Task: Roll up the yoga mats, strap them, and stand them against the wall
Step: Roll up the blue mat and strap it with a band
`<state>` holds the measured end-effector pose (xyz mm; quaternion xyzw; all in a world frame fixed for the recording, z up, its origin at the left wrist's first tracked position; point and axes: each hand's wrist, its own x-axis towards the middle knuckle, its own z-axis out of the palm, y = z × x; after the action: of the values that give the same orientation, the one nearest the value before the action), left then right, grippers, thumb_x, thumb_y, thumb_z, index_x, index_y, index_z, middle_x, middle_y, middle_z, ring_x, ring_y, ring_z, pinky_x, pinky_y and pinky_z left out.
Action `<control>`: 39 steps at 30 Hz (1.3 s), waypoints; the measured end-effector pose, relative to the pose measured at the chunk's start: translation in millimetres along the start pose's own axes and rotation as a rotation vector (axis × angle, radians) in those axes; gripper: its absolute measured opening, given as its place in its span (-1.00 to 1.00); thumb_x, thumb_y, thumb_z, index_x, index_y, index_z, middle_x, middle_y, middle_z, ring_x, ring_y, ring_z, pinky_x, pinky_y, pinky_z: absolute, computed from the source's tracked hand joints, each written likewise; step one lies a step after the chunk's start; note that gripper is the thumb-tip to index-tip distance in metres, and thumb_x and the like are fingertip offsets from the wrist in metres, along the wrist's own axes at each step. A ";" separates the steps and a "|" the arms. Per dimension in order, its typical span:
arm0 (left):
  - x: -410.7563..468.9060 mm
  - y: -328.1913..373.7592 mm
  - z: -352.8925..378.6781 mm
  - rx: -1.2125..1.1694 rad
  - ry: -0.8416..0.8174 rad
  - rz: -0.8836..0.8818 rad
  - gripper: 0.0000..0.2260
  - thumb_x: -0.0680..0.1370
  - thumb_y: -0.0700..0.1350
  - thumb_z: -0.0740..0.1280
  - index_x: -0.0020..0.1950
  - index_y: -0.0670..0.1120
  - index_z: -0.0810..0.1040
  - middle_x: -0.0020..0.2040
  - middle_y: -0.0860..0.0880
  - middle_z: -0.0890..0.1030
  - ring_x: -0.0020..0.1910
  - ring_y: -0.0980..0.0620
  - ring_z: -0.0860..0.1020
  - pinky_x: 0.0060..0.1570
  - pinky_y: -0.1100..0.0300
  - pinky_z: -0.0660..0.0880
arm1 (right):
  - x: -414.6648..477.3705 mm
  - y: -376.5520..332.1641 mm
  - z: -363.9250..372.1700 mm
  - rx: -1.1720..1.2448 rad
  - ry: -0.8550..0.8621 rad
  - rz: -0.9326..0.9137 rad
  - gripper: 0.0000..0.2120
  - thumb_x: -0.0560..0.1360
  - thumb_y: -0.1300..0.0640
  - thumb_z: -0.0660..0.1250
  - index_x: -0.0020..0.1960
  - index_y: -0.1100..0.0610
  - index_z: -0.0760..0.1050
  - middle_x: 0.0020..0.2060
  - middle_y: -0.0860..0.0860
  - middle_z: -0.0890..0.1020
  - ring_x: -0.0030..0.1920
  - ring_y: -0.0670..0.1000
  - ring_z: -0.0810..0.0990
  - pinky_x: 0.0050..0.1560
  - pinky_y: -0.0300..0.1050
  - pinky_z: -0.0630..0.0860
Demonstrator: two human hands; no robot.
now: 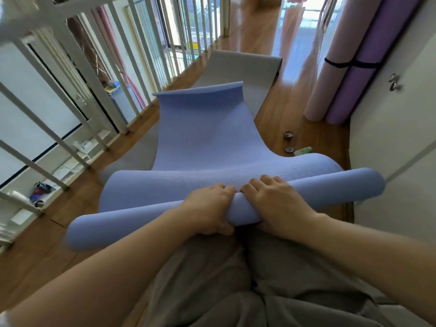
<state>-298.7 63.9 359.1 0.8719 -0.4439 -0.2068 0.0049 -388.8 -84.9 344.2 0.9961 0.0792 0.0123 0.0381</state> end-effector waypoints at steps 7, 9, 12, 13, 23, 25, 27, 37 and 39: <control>-0.2 11.7 19.7 0.259 0.284 -0.054 -0.33 0.41 0.06 0.39 0.44 0.03 0.16 0.26 -0.01 0.40 0.21 -0.09 0.47 0.10 0.05 0.38 | 31.6 21.0 -22.5 0.202 -0.323 0.049 -0.43 0.27 -0.12 0.49 0.18 0.02 0.38 0.07 -0.03 0.57 0.06 0.04 0.55 0.01 -0.06 0.51; 8.8 5.6 11.7 0.197 0.246 -0.025 -0.35 0.39 0.07 0.41 0.41 0.02 0.22 0.22 -0.02 0.44 0.18 -0.09 0.49 0.06 0.05 0.42 | 29.9 18.7 -16.4 0.164 -0.282 0.072 -0.40 0.28 -0.12 0.48 0.22 0.03 0.35 0.09 -0.01 0.55 0.08 0.06 0.53 0.06 -0.02 0.50; 20.1 -4.6 -1.9 0.078 0.092 0.015 -0.31 0.34 0.08 0.46 0.39 0.03 0.26 0.22 -0.01 0.47 0.18 -0.07 0.50 0.07 0.06 0.46 | 17.4 11.2 4.4 0.023 0.026 0.054 -0.37 0.20 -0.09 0.52 0.18 0.12 0.45 -0.04 0.06 0.60 -0.08 0.12 0.59 -0.08 0.01 0.53; 22.6 -6.8 -5.5 0.055 0.039 0.028 -0.30 0.32 0.07 0.48 0.39 0.04 0.28 0.23 0.00 0.48 0.19 -0.06 0.49 0.09 0.06 0.48 | 13.6 9.0 10.4 0.021 0.111 0.056 -0.41 0.16 -0.05 0.53 0.11 0.14 0.50 -0.12 0.07 0.62 -0.17 0.13 0.61 -0.16 0.00 0.54; 14.2 0.2 13.2 0.328 0.339 -0.121 -0.42 0.47 0.01 0.33 0.43 0.01 0.18 0.23 -0.05 0.43 0.16 -0.12 0.48 0.07 0.05 0.37 | 54.7 26.0 -20.4 0.184 -0.320 0.071 -0.48 0.25 -0.16 0.49 0.12 0.01 0.47 -0.04 -0.01 0.62 -0.06 0.05 0.57 -0.05 -0.05 0.53; 17.2 -3.0 -2.1 0.263 0.295 -0.099 -0.42 0.44 0.01 0.38 0.39 -0.01 0.23 0.19 -0.05 0.46 0.13 -0.13 0.51 -0.01 0.06 0.39 | 58.2 26.2 -25.9 0.208 -0.336 0.061 -0.47 0.24 -0.15 0.51 0.12 0.03 0.47 -0.04 0.00 0.62 -0.05 0.05 0.58 -0.01 -0.01 0.53; 11.0 -0.9 -15.0 0.274 0.299 -0.055 -0.41 0.42 -0.01 0.40 0.38 -0.02 0.24 0.17 -0.06 0.47 0.11 -0.13 0.52 -0.08 0.08 0.38 | 55.6 27.5 -36.8 0.182 -0.316 0.035 -0.45 0.24 -0.16 0.51 0.14 0.04 0.46 -0.04 -0.01 0.61 -0.04 0.04 0.57 0.00 -0.02 0.52; -24.3 27.3 14.6 0.283 0.204 0.044 -0.43 0.48 -0.05 0.34 0.43 -0.06 0.18 0.24 -0.09 0.42 0.18 -0.13 0.46 0.09 0.04 0.38 | 1.8 2.0 -30.6 0.227 -0.355 -0.007 -0.43 0.25 -0.21 0.46 0.16 -0.03 0.41 0.04 -0.07 0.61 0.02 0.02 0.58 0.00 -0.09 0.50; -21.7 25.4 16.7 0.264 0.220 0.049 -0.41 0.46 -0.03 0.35 0.42 -0.05 0.19 0.22 -0.08 0.43 0.18 -0.12 0.46 0.09 0.05 0.38 | -3.5 3.0 -28.5 0.218 -0.291 0.000 -0.40 0.27 -0.24 0.44 0.21 -0.02 0.39 0.10 -0.06 0.56 0.09 0.01 0.54 0.10 -0.10 0.46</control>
<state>-335.7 68.3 356.4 0.8713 -0.4851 -0.0498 -0.0559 -392.6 -86.3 372.8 0.9855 0.0735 -0.1407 -0.0592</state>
